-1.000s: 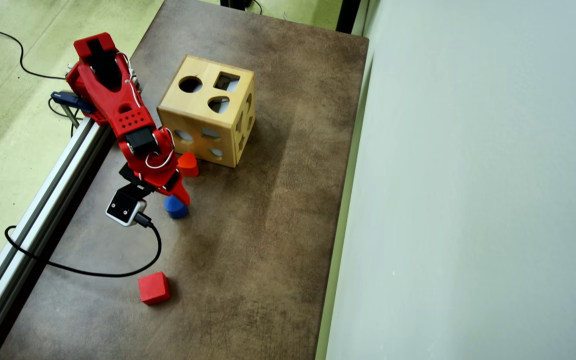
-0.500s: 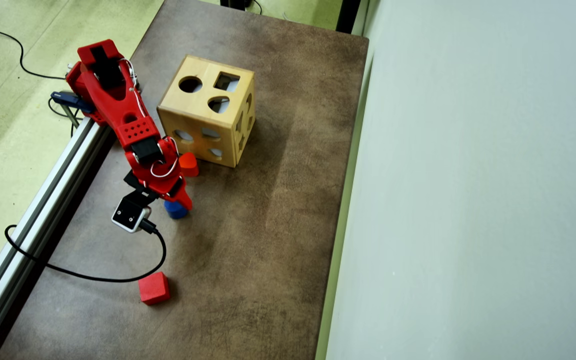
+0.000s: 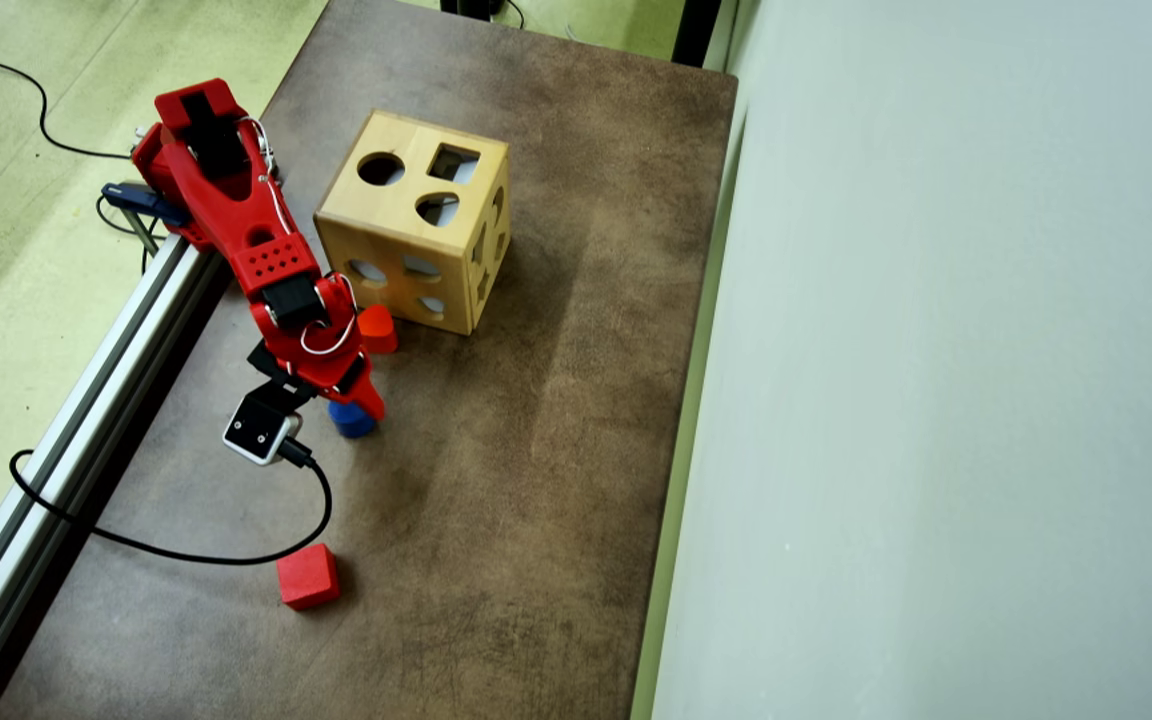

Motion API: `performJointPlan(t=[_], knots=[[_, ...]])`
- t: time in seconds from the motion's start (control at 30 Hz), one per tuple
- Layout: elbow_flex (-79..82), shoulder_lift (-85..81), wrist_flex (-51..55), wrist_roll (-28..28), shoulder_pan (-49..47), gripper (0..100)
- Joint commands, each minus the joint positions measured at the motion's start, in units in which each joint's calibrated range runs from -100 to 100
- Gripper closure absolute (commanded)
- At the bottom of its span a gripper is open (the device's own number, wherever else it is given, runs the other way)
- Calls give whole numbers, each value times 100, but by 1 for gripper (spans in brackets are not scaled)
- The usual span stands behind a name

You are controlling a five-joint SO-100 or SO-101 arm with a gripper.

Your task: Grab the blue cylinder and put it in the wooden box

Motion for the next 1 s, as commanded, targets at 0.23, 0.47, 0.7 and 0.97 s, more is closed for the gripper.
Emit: performJointPlan(t=[0.23, 0.47, 0.7, 0.97], knots=[[237, -74, -63, 15, -28, 70], [148, 384, -224, 20, 9, 70], [121, 461, -449, 24, -28, 71], [121, 469, -545, 24, -36, 71]])
